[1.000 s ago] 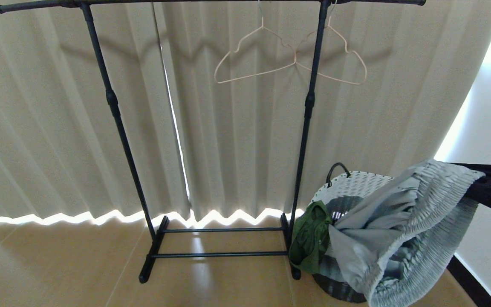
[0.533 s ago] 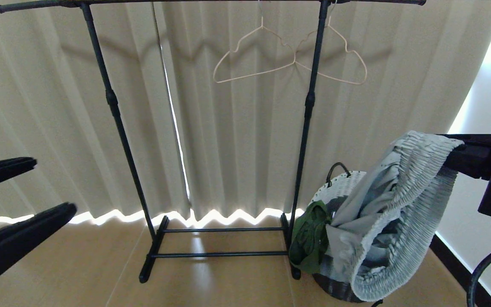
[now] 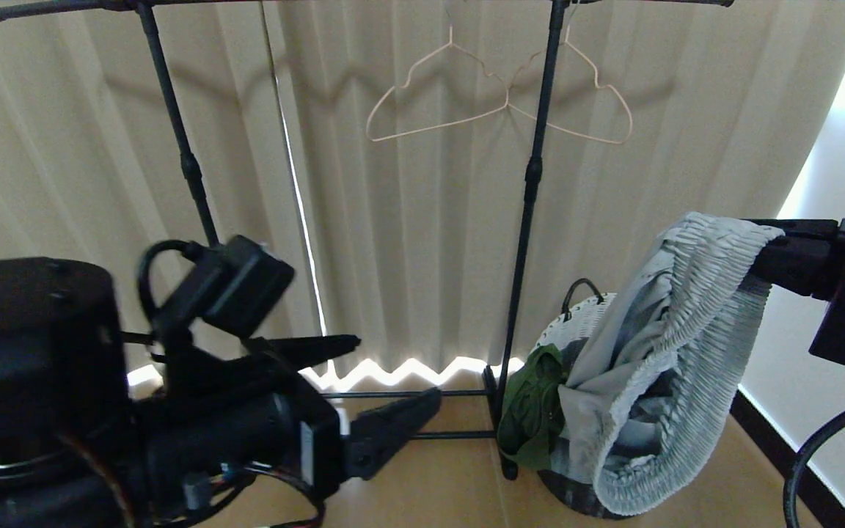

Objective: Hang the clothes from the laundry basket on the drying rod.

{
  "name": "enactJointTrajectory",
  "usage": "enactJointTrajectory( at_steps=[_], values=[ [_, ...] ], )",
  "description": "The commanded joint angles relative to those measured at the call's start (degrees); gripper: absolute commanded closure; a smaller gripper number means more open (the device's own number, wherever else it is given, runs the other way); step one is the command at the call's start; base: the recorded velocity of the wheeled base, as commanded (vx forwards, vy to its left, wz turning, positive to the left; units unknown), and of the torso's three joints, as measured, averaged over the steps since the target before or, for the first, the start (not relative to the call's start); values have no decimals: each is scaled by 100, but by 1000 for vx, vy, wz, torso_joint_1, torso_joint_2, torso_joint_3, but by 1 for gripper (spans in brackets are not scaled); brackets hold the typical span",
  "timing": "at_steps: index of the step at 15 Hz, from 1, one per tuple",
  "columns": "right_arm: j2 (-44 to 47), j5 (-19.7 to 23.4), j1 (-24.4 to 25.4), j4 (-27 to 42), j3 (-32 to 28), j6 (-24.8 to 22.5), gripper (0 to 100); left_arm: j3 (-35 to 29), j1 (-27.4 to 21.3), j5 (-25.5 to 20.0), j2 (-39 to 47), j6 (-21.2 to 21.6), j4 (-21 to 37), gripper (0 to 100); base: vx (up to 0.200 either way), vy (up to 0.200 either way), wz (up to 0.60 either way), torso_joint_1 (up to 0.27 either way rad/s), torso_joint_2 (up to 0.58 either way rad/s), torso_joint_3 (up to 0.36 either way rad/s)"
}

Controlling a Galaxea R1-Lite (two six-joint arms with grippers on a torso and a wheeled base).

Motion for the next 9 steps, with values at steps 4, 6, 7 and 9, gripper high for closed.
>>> enactJointTrajectory(
  at_steps=[4, 6, 7, 9],
  values=[
    [76, 137, 2, -181, 5, 192, 100, -189, -1017, 589, 2011, -504, -933, 0, 0, 0, 0, 0, 0, 0],
    [67, 137, 11, -217, 14, 192, 100, -479, -1263, 633, 2521, -1031, -1548, 0, 0, 0, 0, 0, 0, 0],
    [49, 137, 19, -217, 23, 201, 100, -550, -1387, 747, 2784, -1146, -1768, 0, 0, 0, 0, 0, 0, 0],
    [32, 137, 19, -217, 23, 201, 100, -752, -1430, 1055, 3189, -1163, -1908, 0, 0, 0, 0, 0, 0, 0]
  ],
)
